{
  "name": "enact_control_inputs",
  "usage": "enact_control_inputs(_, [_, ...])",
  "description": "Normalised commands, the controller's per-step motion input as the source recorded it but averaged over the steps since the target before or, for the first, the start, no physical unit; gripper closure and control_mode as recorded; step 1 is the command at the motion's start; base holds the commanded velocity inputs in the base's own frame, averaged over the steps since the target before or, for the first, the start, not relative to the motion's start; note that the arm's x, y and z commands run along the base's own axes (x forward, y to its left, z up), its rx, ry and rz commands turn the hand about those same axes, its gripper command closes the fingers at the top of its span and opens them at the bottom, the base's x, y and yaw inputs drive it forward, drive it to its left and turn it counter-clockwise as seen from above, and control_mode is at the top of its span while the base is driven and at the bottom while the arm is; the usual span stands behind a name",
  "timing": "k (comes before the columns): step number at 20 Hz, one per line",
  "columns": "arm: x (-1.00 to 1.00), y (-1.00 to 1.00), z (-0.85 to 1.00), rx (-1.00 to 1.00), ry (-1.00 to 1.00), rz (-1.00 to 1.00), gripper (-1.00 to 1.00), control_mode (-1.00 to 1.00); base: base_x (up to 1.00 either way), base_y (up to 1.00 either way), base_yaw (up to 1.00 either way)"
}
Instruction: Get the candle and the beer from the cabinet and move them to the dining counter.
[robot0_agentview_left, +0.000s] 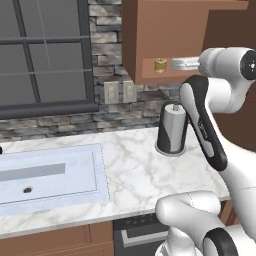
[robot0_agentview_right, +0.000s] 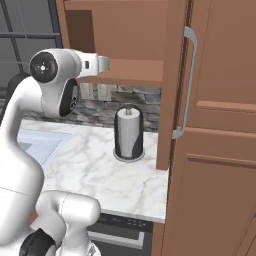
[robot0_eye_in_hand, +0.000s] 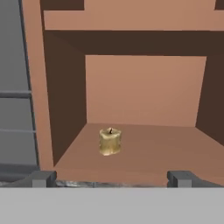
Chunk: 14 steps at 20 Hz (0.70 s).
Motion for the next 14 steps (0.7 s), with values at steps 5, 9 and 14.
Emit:
enact_control_inputs(5, [0.35, 0.0, -0.04, 0.0, 0.03, 0.01, -1.0, -1.0, 0.0, 0.0, 0.0])
enact_control_inputs(9, [0.34, 0.0, 0.0, 0.0, 0.04, 0.01, -1.0, -1.0, 0.0, 0.0, 0.0])
enact_control_inputs(14, [0.34, 0.0, 0.0, 0.0, 0.07, 0.01, -1.0, -1.0, 0.0, 0.0, 0.0])
